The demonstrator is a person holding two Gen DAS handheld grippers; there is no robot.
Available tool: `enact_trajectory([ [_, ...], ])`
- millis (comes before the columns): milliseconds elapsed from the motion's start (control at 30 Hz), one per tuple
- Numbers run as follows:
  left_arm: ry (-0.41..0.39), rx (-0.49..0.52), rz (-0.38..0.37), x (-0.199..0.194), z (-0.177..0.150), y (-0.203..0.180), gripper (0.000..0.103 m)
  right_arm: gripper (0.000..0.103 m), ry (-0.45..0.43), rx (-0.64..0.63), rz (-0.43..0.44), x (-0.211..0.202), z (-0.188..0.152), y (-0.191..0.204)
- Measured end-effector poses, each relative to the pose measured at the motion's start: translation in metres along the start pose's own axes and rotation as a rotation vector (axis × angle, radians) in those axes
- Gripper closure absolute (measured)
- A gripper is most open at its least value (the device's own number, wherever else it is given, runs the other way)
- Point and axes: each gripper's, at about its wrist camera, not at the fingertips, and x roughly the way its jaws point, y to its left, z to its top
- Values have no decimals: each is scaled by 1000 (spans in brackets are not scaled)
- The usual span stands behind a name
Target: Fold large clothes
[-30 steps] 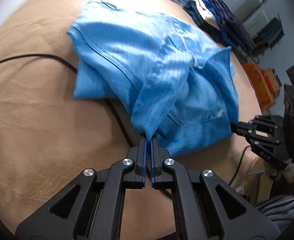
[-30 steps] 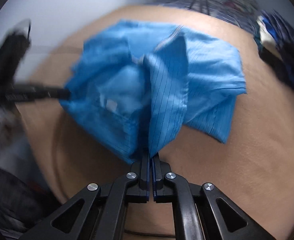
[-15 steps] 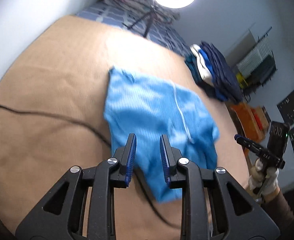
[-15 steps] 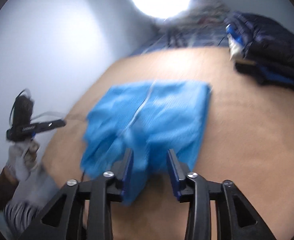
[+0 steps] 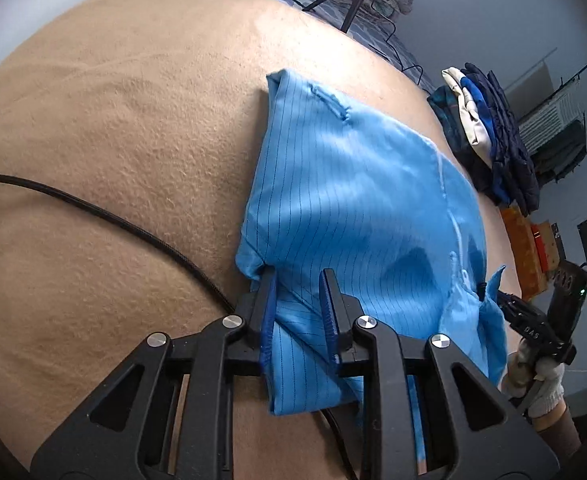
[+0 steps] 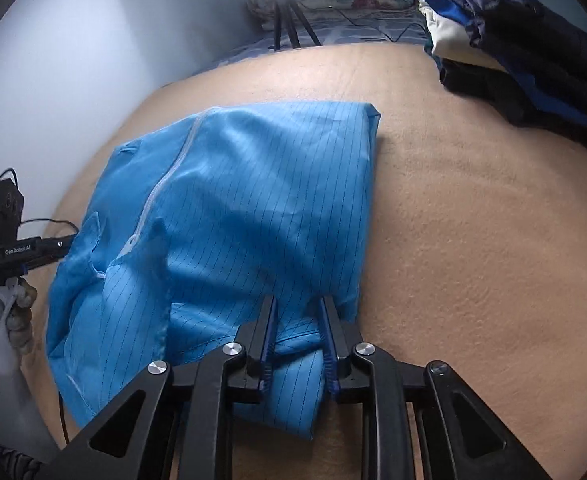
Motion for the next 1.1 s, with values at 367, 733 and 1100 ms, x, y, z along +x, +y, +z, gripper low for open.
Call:
enact_trajectory([
  [367, -297, 93, -55, -221, -9, -29, 68, 70, -302, -65, -8, -176, 0, 25],
  [733, -556, 200, -18, -442, -29, -74, 39, 51, -591, -157, -71, -378, 3, 54],
  [1100, -469, 167, -33, -349, 5, -45, 37, 38, -591, -153, -73, -364, 31, 36],
])
